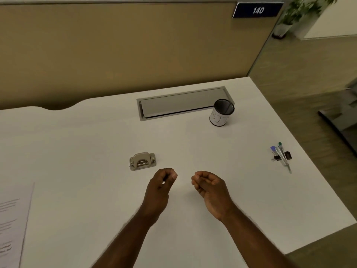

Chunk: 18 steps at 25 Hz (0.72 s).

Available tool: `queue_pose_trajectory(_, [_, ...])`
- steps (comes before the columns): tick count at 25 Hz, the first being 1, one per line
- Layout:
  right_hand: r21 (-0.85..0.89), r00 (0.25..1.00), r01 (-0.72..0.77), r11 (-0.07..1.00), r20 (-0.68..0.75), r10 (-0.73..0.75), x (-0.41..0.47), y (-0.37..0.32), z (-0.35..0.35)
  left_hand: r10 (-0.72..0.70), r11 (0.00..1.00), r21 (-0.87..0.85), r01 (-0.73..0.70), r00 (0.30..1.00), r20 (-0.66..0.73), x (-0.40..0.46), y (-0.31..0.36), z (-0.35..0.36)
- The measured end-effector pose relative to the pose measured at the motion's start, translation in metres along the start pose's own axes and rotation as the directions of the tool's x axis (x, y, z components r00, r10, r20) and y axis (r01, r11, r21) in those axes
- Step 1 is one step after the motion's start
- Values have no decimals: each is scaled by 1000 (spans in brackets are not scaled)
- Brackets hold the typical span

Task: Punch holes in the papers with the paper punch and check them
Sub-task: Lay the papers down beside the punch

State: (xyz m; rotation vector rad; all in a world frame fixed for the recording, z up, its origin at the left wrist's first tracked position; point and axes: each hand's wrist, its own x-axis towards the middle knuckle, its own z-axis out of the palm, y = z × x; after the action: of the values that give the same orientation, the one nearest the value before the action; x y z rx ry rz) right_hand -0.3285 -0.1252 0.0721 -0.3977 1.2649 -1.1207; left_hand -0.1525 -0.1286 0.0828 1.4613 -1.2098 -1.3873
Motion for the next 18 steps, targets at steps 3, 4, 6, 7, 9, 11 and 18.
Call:
queue_pose_trajectory(3, [11, 999, 31, 999, -30, -31, 43, -47, -22, 34, 999, 5, -34, 999, -4, 50, 30, 48])
queue_pose_trajectory(4, [-8, 998, 47, 999, -38, -48, 62, -67, -31, 41, 999, 8, -41, 999, -17, 72, 41, 67])
queue_pose_trajectory(6, [-77, 993, 99, 992, -64, -104, 99, -105, -46, 74, 996, 54, -72, 997, -37, 115, 61, 100])
queue_pose_trajectory(7, [-125, 986, 135, 983, -78, -146, 119, -124, -52, 107, 990, 101, -101, 993, -48, 139, 70, 116])
queue_pose_trajectory(9, [-238, 968, 206, 949, -94, -234, 157, -158, -61, 187, 965, 200, -172, 981, -57, 185, 86, 144])
queue_pose_trajectory(11, [-393, 934, 283, 875, -94, -345, 192, -186, -65, 255, 925, 303, -229, 966, -48, 225, 97, 164])
queue_pose_trajectory(18, [-803, 885, 324, 499, 71, -460, 260, -229, -60, 206, 792, 587, -170, 979, 5, 301, 97, 188])
